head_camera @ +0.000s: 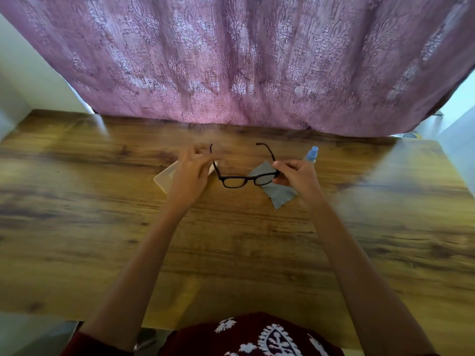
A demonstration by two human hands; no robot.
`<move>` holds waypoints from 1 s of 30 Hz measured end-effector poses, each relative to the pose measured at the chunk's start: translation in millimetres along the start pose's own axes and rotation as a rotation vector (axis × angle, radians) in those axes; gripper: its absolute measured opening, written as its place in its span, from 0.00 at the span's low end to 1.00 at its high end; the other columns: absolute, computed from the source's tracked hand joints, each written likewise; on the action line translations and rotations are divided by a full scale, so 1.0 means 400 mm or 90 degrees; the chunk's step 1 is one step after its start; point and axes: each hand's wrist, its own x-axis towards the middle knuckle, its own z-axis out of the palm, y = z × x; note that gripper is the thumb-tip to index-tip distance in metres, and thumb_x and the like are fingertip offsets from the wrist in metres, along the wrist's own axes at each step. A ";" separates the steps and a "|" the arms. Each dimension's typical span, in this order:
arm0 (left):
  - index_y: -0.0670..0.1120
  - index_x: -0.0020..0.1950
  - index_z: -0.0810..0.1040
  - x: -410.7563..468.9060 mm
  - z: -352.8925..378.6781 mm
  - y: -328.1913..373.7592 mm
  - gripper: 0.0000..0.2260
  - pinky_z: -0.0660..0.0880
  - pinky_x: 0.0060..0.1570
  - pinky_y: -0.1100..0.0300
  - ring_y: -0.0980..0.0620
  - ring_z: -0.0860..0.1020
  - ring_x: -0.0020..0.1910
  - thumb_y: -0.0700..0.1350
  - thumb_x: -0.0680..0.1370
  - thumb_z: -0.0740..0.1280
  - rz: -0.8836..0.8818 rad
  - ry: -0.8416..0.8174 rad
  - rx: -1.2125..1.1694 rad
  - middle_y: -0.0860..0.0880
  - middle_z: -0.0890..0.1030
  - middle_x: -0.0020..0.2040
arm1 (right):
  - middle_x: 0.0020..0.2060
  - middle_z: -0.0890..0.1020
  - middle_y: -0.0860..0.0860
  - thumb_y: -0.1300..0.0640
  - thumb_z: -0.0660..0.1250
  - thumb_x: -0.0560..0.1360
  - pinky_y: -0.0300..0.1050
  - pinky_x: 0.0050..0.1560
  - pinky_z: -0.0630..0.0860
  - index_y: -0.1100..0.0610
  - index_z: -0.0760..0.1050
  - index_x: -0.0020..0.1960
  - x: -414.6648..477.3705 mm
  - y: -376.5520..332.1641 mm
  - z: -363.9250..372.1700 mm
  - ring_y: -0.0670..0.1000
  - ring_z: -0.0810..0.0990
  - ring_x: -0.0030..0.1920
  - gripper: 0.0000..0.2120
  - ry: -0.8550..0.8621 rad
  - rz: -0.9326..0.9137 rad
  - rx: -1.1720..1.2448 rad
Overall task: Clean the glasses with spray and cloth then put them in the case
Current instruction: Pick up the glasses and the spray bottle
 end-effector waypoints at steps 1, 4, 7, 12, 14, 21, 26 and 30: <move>0.48 0.57 0.81 -0.008 -0.007 -0.001 0.14 0.67 0.53 0.56 0.47 0.68 0.58 0.34 0.77 0.64 0.070 0.014 0.033 0.43 0.75 0.61 | 0.41 0.85 0.56 0.59 0.70 0.75 0.39 0.43 0.81 0.64 0.81 0.50 0.005 -0.003 -0.002 0.46 0.83 0.36 0.09 0.000 0.007 0.004; 0.45 0.55 0.81 -0.023 -0.023 -0.003 0.12 0.69 0.54 0.54 0.49 0.71 0.56 0.35 0.75 0.65 0.263 0.042 0.116 0.45 0.80 0.56 | 0.40 0.84 0.56 0.60 0.70 0.75 0.42 0.46 0.80 0.63 0.82 0.47 0.021 -0.012 -0.007 0.48 0.81 0.36 0.06 -0.012 0.025 0.021; 0.44 0.54 0.82 -0.029 -0.036 0.013 0.11 0.66 0.58 0.59 0.49 0.76 0.55 0.43 0.78 0.61 0.312 0.058 0.146 0.47 0.83 0.52 | 0.40 0.83 0.60 0.60 0.72 0.73 0.42 0.45 0.77 0.66 0.82 0.45 0.033 -0.025 -0.012 0.48 0.78 0.32 0.08 -0.028 0.054 0.026; 0.40 0.52 0.82 -0.031 -0.030 0.032 0.11 0.72 0.55 0.60 0.48 0.81 0.50 0.42 0.79 0.61 0.311 0.077 0.113 0.46 0.84 0.49 | 0.40 0.82 0.58 0.59 0.69 0.75 0.35 0.34 0.75 0.68 0.81 0.47 0.035 -0.053 -0.010 0.45 0.77 0.29 0.10 -0.017 0.062 0.030; 0.40 0.52 0.82 -0.028 -0.023 0.036 0.10 0.71 0.53 0.62 0.50 0.80 0.49 0.41 0.78 0.63 0.253 0.103 0.070 0.46 0.84 0.48 | 0.37 0.81 0.56 0.57 0.65 0.78 0.36 0.34 0.76 0.63 0.79 0.43 0.029 -0.059 -0.010 0.46 0.77 0.29 0.11 0.003 0.037 0.027; 0.38 0.48 0.84 -0.020 -0.023 0.085 0.07 0.66 0.45 0.70 0.53 0.75 0.44 0.34 0.72 0.70 0.114 0.179 -0.052 0.43 0.84 0.41 | 0.43 0.76 0.55 0.61 0.67 0.75 0.46 0.41 0.74 0.64 0.75 0.51 0.043 0.048 -0.063 0.54 0.76 0.41 0.07 0.381 -0.422 -0.313; 0.39 0.49 0.84 -0.035 -0.016 0.098 0.07 0.71 0.44 0.66 0.58 0.78 0.41 0.37 0.73 0.70 0.034 0.167 -0.119 0.44 0.85 0.43 | 0.54 0.74 0.58 0.56 0.67 0.74 0.45 0.47 0.75 0.61 0.69 0.65 0.080 0.136 -0.093 0.54 0.74 0.52 0.21 0.343 -0.401 -0.397; 0.40 0.51 0.84 -0.042 -0.005 0.097 0.08 0.75 0.43 0.60 0.58 0.77 0.41 0.38 0.73 0.70 0.021 0.144 -0.138 0.45 0.85 0.44 | 0.60 0.73 0.57 0.58 0.67 0.76 0.44 0.50 0.74 0.57 0.63 0.71 0.091 0.143 -0.090 0.49 0.73 0.54 0.26 0.300 -0.393 -0.382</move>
